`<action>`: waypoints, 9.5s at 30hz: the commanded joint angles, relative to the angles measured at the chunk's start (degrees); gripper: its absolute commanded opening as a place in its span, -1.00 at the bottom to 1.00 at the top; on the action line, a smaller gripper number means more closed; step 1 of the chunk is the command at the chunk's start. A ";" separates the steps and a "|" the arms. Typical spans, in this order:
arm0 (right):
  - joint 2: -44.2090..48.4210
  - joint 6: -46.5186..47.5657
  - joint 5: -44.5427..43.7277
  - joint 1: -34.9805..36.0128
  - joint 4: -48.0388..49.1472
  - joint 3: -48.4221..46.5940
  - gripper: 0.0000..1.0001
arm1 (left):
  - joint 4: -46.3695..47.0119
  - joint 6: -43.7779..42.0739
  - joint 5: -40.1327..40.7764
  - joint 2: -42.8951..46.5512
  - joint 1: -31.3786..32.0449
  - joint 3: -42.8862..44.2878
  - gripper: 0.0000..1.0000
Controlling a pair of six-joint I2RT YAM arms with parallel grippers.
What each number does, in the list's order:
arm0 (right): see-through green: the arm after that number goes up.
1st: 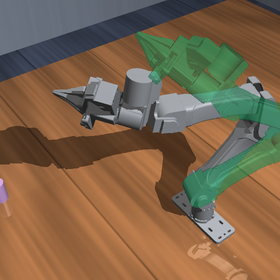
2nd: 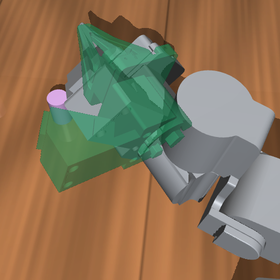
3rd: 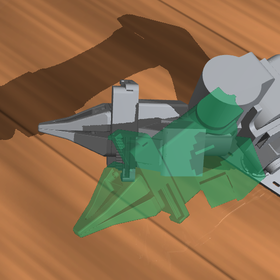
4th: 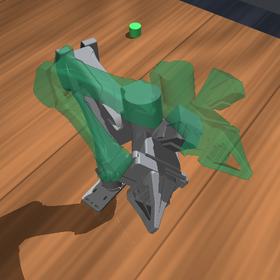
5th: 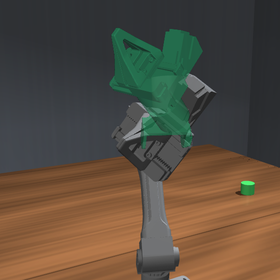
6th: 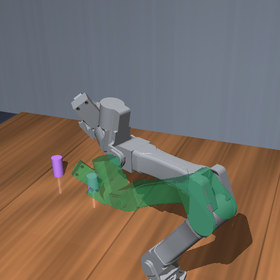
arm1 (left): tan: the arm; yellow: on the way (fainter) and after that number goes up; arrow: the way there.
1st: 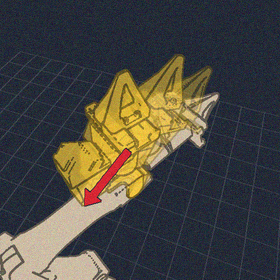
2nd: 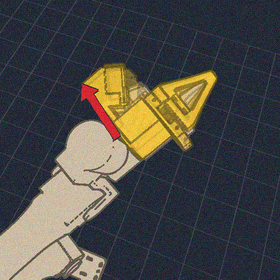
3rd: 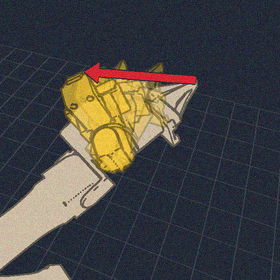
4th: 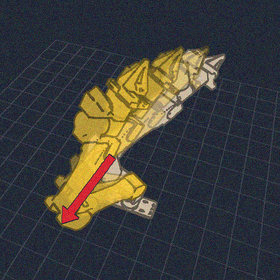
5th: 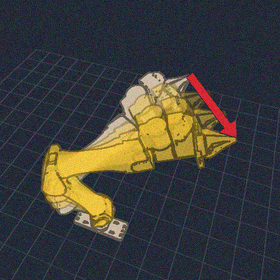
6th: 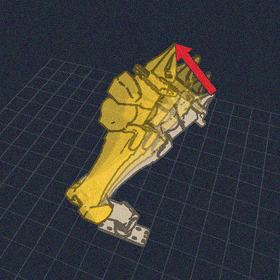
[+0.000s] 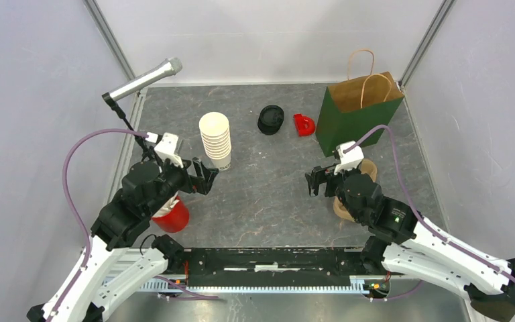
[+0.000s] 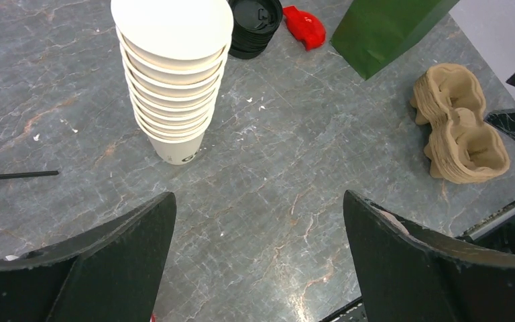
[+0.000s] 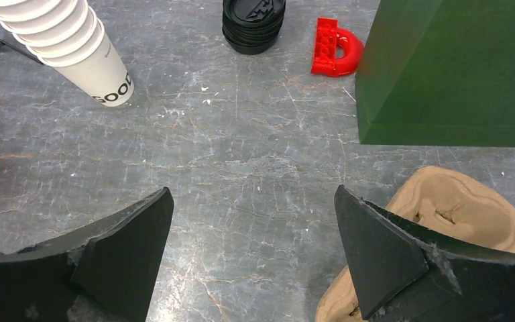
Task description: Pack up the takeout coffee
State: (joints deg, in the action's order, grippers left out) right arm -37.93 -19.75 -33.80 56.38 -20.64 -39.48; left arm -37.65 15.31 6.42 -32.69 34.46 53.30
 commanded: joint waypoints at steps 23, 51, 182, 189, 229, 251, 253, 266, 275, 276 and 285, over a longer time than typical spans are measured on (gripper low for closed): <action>2.29 -0.60 8.23 0.22 4.31 6.36 0.95 | -7.32 0.53 24.54 -32.57 -5.57 29.69 0.54; 3.29 -0.78 6.44 0.22 1.70 8.55 0.96 | 1.87 -0.10 14.92 -44.45 -11.08 26.24 -0.16; -11.84 4.51 -3.39 0.16 19.98 4.34 0.84 | 0.27 -0.61 2.41 -8.64 15.15 7.42 1.00; -33.32 8.81 0.35 -7.35 27.22 -8.45 0.47 | -0.11 -0.92 6.92 2.59 15.12 -4.22 1.00; -82.64 4.83 10.61 -25.35 21.80 -51.98 -0.40 | -0.04 -0.83 8.27 9.45 14.99 -6.10 1.00; -84.69 5.58 10.80 -26.01 23.27 -51.30 -0.48 | -0.09 -1.15 8.84 8.72 14.89 -6.07 1.00; -84.40 5.88 11.10 -25.97 23.45 -51.39 -0.52 | -0.14 -1.16 8.92 8.57 14.89 -6.01 1.00; -79.62 8.16 12.19 -25.97 23.71 -51.55 -0.82 | -0.14 -1.27 9.07 7.97 14.85 -6.10 1.00; -73.96 8.97 13.98 -25.97 23.75 -50.09 -0.82 | -0.92 -1.45 9.78 7.64 14.84 -5.75 1.00; -73.25 9.03 14.20 -25.98 23.51 -49.93 -0.82 | -1.00 -1.34 10.47 7.79 14.85 -5.72 1.00; -62.18 8.08 23.43 -25.97 20.75 -42.62 -0.82 | 0.61 -2.14 12.93 9.54 14.84 -6.53 1.00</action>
State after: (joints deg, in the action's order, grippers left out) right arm -107.74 -11.60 -16.38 30.59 0.82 -86.43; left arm -39.33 16.80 17.67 -23.90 49.36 47.37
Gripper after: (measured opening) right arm 0.098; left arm 0.996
